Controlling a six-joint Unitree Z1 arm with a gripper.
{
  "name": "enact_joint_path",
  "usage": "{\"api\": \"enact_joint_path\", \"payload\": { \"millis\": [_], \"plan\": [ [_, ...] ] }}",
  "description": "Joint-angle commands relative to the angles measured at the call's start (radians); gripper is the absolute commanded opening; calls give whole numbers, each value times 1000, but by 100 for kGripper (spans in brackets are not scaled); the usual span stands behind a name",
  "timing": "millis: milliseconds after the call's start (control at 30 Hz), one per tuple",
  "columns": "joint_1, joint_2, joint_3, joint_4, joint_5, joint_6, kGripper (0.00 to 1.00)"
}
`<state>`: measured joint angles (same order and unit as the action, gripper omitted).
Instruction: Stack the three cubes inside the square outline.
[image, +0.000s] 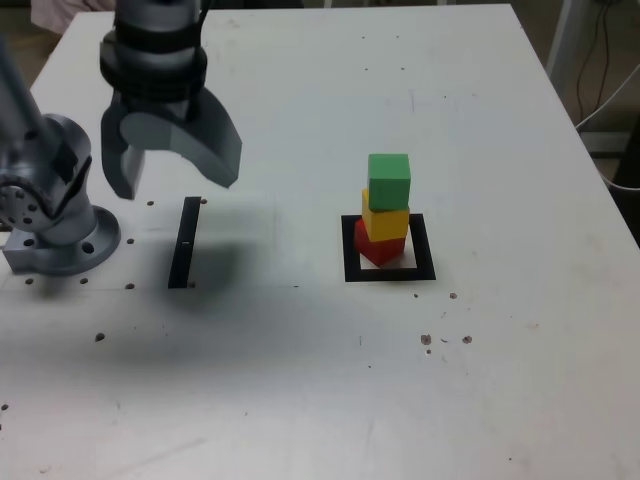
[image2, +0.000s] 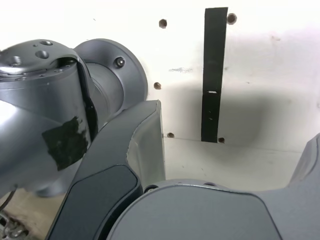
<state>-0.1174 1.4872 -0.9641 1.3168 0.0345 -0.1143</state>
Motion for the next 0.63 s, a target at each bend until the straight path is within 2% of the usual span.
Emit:
{"api": "enact_joint_path", "payload": {
  "millis": [0,600],
  "plan": [
    [-12,0,14,-16,-2,-7,99],
    [-30,-41,126,-181,-2,-39,99]
  ]
}}
